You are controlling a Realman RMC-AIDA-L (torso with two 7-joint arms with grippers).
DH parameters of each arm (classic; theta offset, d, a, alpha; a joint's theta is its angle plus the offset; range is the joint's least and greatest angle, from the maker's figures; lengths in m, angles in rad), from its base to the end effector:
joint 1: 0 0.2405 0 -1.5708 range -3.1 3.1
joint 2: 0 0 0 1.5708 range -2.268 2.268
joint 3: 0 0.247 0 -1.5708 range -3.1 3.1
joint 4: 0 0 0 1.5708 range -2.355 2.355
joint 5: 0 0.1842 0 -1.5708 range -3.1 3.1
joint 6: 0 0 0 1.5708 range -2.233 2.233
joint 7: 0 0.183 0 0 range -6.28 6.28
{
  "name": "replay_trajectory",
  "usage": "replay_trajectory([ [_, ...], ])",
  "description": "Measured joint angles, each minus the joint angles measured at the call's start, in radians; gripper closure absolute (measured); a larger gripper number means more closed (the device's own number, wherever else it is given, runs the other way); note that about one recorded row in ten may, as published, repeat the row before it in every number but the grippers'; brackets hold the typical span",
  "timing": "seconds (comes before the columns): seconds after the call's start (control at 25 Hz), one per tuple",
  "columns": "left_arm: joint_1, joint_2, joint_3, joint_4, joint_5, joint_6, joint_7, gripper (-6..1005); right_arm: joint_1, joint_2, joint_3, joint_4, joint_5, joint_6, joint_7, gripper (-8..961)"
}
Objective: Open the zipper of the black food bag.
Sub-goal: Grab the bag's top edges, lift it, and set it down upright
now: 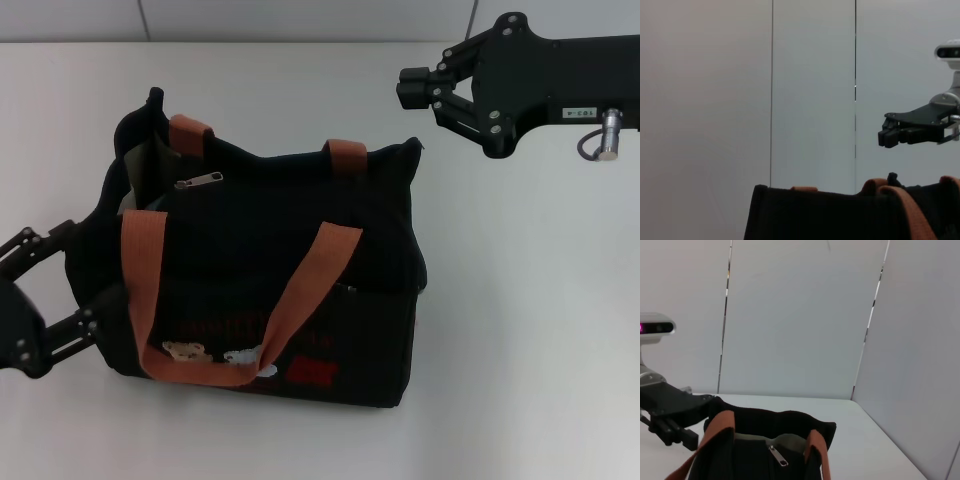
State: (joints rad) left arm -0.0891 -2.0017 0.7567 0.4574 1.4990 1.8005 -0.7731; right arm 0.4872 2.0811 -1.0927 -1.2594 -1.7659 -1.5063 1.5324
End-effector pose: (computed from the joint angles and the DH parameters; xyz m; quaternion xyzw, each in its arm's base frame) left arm -0.2899 0.2069 0.0246 -0.8658 -0.1296 -0.3710 0.3099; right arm 0.1174 0.3320 0.0058 -0.9634 -0.0230 0.2191 0.1528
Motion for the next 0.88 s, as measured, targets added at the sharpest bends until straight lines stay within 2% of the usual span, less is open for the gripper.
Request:
replay_trajectory([
  [0.12, -0.012, -0.009, 0.003, 0.000, 0.001, -0.024, 0.000, 200, 0.000, -0.001, 0.000, 0.000, 0.000, 0.000, 0.000, 878],
  [0.2, -0.016, -0.012, 0.003, 0.000, 0.002, -0.029, 0.002, 199, 0.000, -0.001, 0.001, 0.001, 0.000, 0.000, 0.000, 877],
  [0.28, -0.037, -0.027, 0.003, -0.003, 0.002, -0.039, 0.025, 197, 0.000, -0.001, -0.001, 0.001, 0.000, 0.000, 0.000, 875],
  [0.68, -0.082, -0.061, 0.010, -0.012, 0.038, -0.064, 0.147, 304, -0.008, -0.001, 0.000, 0.002, 0.000, -0.003, 0.000, 866],
  [0.84, -0.104, -0.063, 0.006, -0.050, 0.043, -0.073, 0.193, 347, -0.012, 0.000, 0.001, 0.001, 0.000, -0.013, 0.000, 862],
  [0.88, -0.107, -0.063, 0.006, -0.054, 0.044, -0.074, 0.197, 389, -0.012, 0.000, 0.001, 0.001, 0.000, -0.013, 0.000, 861],
])
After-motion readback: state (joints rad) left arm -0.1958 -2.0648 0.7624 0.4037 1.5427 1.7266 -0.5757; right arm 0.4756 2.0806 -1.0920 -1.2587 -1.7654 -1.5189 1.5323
